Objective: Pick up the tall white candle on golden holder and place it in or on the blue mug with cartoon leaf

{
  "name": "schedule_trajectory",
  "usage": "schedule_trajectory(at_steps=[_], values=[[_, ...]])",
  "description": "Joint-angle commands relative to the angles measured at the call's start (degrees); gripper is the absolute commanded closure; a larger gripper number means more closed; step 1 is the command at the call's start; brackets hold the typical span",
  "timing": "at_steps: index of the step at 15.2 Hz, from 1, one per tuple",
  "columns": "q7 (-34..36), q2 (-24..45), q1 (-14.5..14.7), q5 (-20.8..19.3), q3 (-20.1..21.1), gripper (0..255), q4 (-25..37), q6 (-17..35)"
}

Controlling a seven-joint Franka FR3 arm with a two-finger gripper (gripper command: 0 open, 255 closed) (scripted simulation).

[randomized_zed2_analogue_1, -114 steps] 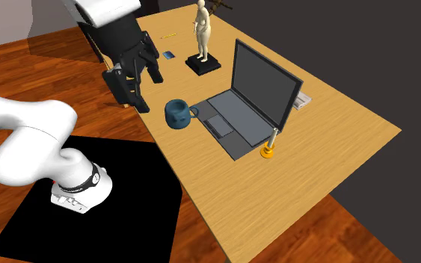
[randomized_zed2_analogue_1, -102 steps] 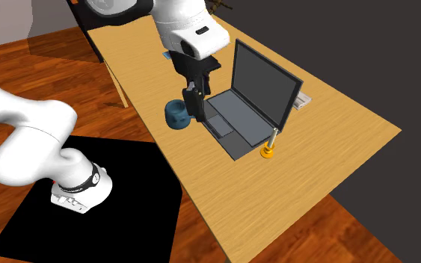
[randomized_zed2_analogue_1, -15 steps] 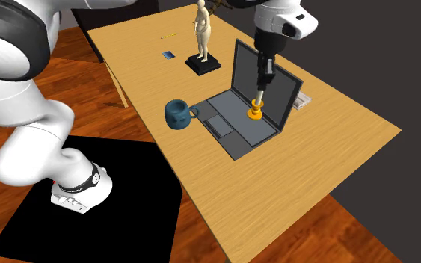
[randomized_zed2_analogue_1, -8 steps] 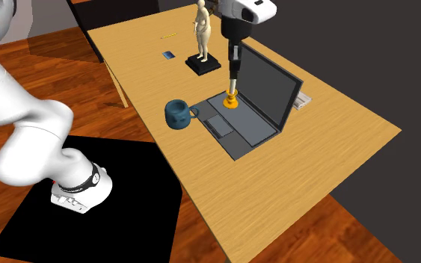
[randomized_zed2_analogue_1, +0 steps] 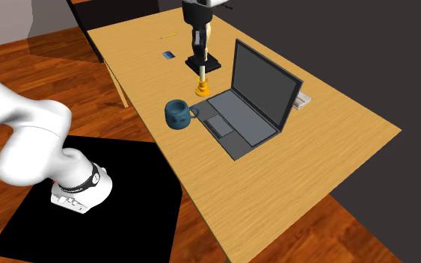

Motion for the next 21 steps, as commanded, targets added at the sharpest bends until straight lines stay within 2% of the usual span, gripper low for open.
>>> schedule_trajectory(at_steps=[1, 7, 21], values=[[1.4, -2.6, 0.9, 1.0, 0.8, 255, -1.8, -0.7], [6.4, -10.5, 4.1, 4.7, 3.7, 255, -6.1, -3.6], [6.1, -11.3, 4.7, 5.7, 4.9, 255, -17.5, 7.0]])
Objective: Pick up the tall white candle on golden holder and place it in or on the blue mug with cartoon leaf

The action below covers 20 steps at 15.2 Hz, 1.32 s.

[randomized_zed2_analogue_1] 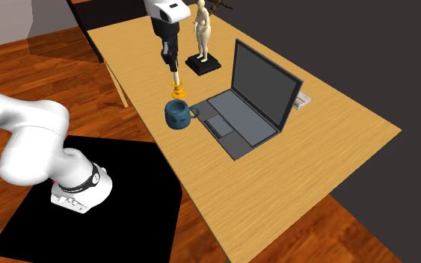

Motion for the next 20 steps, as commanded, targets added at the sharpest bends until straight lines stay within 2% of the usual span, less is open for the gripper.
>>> schedule_trajectory(at_steps=[1, 10, 18, 19, 20], values=[[0.0, 0.1, 0.0, 0.1, 0.2, 255, -1.5, 1.6], [0.1, 1.1, 0.3, 0.5, 1.3, 255, -7.4, 8.5], [0.1, 1.1, 0.3, 0.5, 1.3, 255, -7.4, 8.5], [0.1, 1.1, 0.3, 0.5, 1.3, 0, -7.4, 8.5], [0.1, 1.1, 0.3, 0.5, 1.3, 0, -7.4, 8.5]])
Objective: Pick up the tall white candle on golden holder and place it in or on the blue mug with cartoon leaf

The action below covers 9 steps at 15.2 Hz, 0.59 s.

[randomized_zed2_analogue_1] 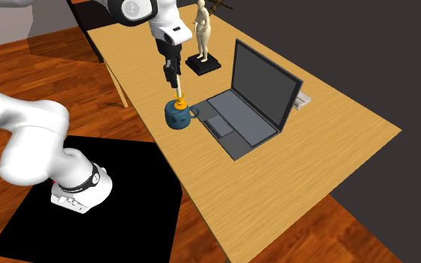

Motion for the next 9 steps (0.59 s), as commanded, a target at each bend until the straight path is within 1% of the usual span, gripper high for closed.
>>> schedule_trajectory(at_steps=[1, 4, 8, 9], values=[[0.0, 0.0, 0.0, 0.0, 0.0, 0, 0.0, 0.0], [0.0, 0.0, 0.0, 0.0, 0.0, 0, 0.0, 0.0], [-0.1, -1.3, -0.1, -0.3, -1.1, 0, 6.2, -7.5], [-0.1, -1.3, -0.1, -0.3, -1.1, 0, 6.2, -7.5]])
